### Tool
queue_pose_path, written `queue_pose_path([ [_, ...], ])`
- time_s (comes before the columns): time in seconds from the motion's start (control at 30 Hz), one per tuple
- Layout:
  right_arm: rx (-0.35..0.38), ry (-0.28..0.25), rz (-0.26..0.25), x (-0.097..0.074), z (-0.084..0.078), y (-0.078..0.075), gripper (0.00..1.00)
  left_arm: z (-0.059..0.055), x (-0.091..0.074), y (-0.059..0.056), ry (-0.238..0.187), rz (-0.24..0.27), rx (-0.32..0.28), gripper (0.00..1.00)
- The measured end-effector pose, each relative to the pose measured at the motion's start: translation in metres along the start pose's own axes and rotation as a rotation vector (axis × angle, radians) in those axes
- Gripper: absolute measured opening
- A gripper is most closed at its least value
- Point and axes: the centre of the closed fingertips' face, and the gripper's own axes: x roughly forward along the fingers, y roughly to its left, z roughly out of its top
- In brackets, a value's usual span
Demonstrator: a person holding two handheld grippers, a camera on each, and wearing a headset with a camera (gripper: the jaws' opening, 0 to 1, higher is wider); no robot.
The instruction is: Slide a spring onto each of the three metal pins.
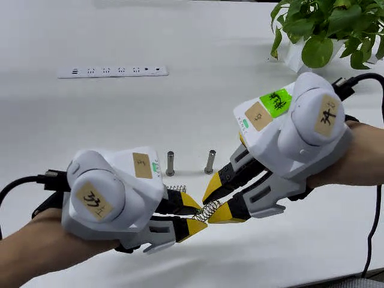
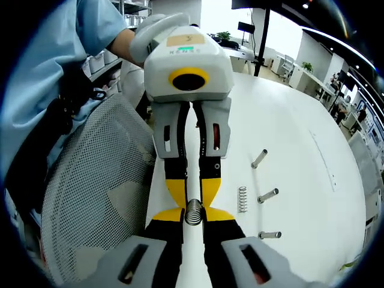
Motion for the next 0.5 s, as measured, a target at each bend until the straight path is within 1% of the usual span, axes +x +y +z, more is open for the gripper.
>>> queue_pose_path([
  [0.27, 0.004, 0.006, 0.008, 0.0018, -0.0009, 0.0010, 0.13, 0.0013, 0.0008, -0.0011, -0.004, 0.001, 0.000, 0.09],
  [0.5, 0.000, 0.018, 0.017, 0.0024, -0.0035, 0.0033, 0.13, 0.0054, 0.0022, -0.0031, -0.016, -0.001, 0.008, 0.09],
])
